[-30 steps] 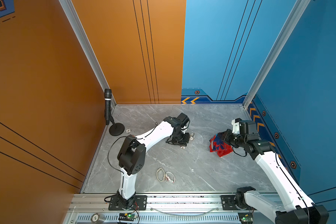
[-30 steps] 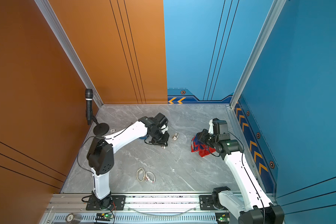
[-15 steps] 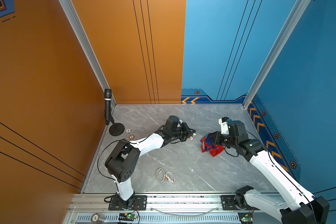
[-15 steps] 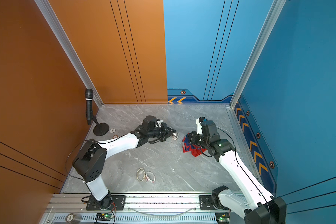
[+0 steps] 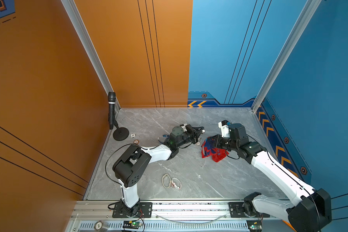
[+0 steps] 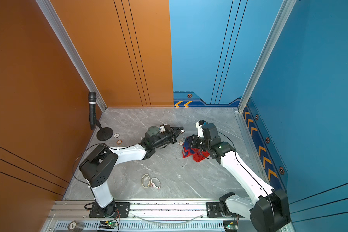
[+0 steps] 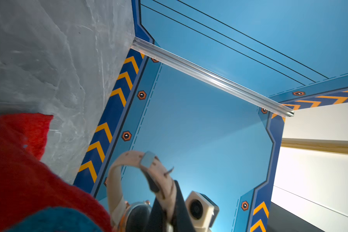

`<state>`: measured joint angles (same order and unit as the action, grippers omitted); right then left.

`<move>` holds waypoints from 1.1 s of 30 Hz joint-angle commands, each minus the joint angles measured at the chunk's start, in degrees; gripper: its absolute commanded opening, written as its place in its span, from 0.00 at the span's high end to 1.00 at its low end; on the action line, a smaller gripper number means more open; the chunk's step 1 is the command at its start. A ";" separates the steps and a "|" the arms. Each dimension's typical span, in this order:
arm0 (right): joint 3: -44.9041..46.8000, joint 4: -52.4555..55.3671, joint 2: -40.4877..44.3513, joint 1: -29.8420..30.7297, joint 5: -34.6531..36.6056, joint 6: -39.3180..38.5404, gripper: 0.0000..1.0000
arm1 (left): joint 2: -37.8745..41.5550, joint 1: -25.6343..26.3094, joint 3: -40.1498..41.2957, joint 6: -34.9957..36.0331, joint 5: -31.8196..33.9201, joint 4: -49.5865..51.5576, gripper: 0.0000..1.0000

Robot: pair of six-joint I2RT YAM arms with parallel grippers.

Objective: Wipe the watch dial
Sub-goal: Wipe the dirt from the watch dial.

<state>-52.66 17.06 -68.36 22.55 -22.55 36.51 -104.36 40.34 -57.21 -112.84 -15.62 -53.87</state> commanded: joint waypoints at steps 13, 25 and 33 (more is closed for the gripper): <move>2.30 -13.96 -0.72 -3.40 -10.22 7.08 1.00 | -1.96 3.01 0.04 -3.33 1.75 -9.23 1.00; 1.84 -15.30 3.48 -4.22 -11.20 7.26 1.00 | -3.45 3.43 0.86 -3.65 1.75 -10.77 1.00; -0.30 -9.13 8.61 -5.18 -7.99 3.93 1.00 | -4.98 3.31 1.47 -5.19 2.23 -13.75 1.00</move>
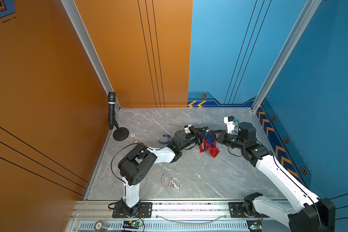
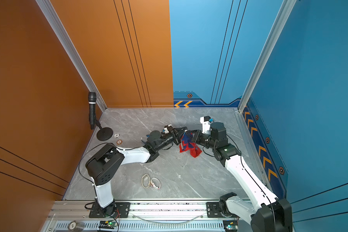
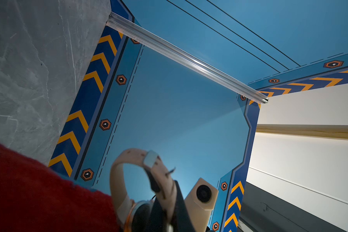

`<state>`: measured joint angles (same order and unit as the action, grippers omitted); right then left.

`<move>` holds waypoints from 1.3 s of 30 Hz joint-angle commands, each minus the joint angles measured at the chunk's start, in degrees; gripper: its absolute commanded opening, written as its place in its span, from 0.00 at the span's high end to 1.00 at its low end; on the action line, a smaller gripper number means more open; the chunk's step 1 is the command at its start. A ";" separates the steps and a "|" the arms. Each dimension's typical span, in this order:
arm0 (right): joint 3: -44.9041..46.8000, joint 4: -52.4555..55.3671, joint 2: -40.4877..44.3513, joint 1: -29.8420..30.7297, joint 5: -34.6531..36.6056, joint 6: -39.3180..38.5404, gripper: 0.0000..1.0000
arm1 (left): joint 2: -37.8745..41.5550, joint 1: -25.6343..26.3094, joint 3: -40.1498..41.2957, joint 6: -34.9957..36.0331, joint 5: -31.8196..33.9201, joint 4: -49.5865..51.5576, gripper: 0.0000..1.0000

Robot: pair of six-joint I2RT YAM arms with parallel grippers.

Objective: Wipe the watch dial
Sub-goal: Wipe the dirt from the watch dial.

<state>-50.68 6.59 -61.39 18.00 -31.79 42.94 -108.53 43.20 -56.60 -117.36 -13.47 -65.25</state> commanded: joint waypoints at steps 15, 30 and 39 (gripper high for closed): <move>0.97 10.01 1.94 -2.41 7.24 -3.92 1.00 | -0.52 0.85 -0.77 -0.21 -0.41 -1.46 1.00; 3.28 -1.43 -3.00 -1.80 1.21 -1.63 1.00 | -0.96 1.97 -1.85 -0.09 -0.32 -1.46 1.00; 3.13 -2.86 -5.63 -2.60 0.60 -1.72 1.00 | -0.81 2.65 -1.96 0.10 -0.03 -1.54 1.00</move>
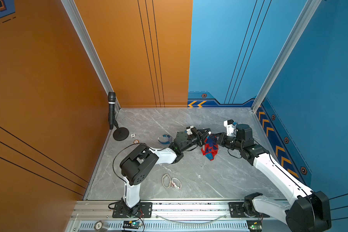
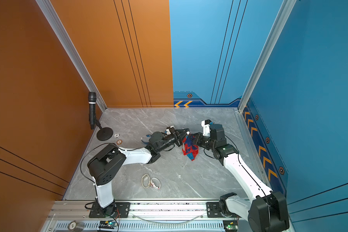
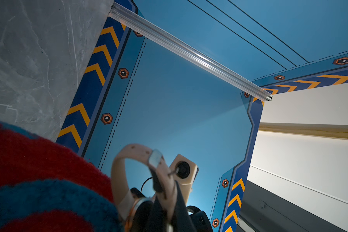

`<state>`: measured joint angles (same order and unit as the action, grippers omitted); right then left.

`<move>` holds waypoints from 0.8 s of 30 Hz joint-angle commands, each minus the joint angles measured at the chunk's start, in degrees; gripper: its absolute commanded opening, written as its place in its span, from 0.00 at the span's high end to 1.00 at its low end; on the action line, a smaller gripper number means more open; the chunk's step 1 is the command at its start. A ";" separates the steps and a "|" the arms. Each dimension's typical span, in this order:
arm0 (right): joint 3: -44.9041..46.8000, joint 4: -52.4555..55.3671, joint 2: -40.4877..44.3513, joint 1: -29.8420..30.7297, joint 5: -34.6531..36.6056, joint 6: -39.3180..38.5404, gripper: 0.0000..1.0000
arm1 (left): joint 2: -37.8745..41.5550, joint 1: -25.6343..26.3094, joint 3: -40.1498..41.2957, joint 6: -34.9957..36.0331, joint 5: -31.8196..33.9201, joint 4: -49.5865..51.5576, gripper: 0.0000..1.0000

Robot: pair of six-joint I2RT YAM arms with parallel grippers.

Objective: Wipe the watch dial
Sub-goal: Wipe the dirt from the watch dial.

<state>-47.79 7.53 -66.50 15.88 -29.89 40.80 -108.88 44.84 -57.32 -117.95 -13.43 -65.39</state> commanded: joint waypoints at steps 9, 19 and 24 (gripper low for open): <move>-0.45 -5.36 -0.72 -0.64 -3.12 1.40 1.00 | -0.81 1.11 -1.06 0.70 -0.09 -1.41 1.00; -2.12 -7.40 6.54 -0.75 -6.32 4.69 1.00 | -2.13 1.00 -1.13 0.01 0.04 -2.66 1.00; -2.90 -3.34 10.12 -1.79 -3.89 2.33 1.00 | -2.06 0.38 0.13 -0.17 0.22 -3.77 1.00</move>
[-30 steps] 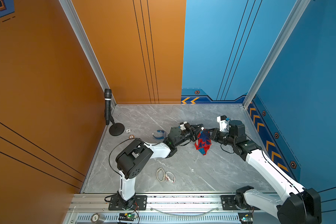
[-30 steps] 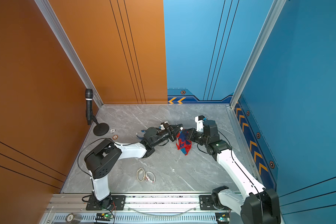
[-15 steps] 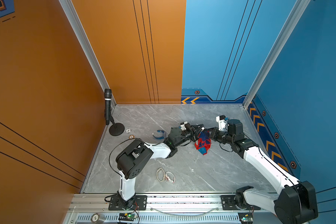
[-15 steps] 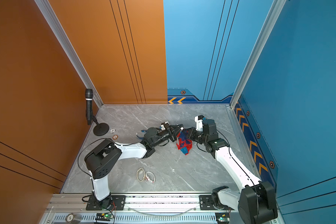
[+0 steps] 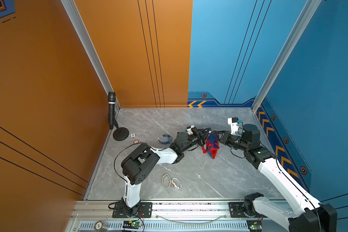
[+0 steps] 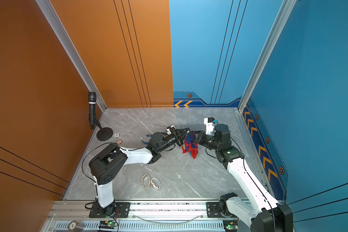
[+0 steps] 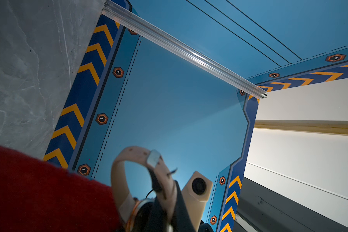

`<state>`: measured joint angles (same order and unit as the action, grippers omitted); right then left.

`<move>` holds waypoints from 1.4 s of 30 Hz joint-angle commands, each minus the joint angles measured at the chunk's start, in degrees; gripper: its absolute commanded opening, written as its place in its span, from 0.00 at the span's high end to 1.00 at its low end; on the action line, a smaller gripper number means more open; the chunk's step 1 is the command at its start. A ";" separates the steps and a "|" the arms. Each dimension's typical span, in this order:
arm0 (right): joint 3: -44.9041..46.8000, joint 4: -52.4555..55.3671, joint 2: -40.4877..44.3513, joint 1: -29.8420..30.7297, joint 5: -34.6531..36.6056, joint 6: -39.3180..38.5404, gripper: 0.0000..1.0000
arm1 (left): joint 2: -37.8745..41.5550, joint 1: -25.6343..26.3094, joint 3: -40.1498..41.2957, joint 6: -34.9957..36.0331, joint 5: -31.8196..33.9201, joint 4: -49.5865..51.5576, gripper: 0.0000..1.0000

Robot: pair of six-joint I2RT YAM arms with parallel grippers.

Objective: Wipe the watch dial
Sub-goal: Wipe the dirt from the watch dial.

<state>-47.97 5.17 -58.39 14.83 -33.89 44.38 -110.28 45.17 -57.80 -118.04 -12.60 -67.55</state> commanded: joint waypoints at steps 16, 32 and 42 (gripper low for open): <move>-0.09 9.77 2.07 -3.02 5.29 -6.31 1.00 | -0.55 -0.17 -3.05 -0.26 -2.15 -1.09 1.00; 0.94 1.88 1.43 -2.94 2.35 -4.84 1.00 | -2.72 1.36 -5.29 -0.97 -3.22 -1.91 1.00; 1.00 -0.27 4.59 -3.24 2.12 -4.30 1.00 | -3.63 1.79 -4.47 -1.67 -2.61 -3.59 1.00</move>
<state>-46.85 8.47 -56.75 11.66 -31.16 39.48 -113.08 46.41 -61.76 -119.55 -14.13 -68.60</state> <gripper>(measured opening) 0.047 0.061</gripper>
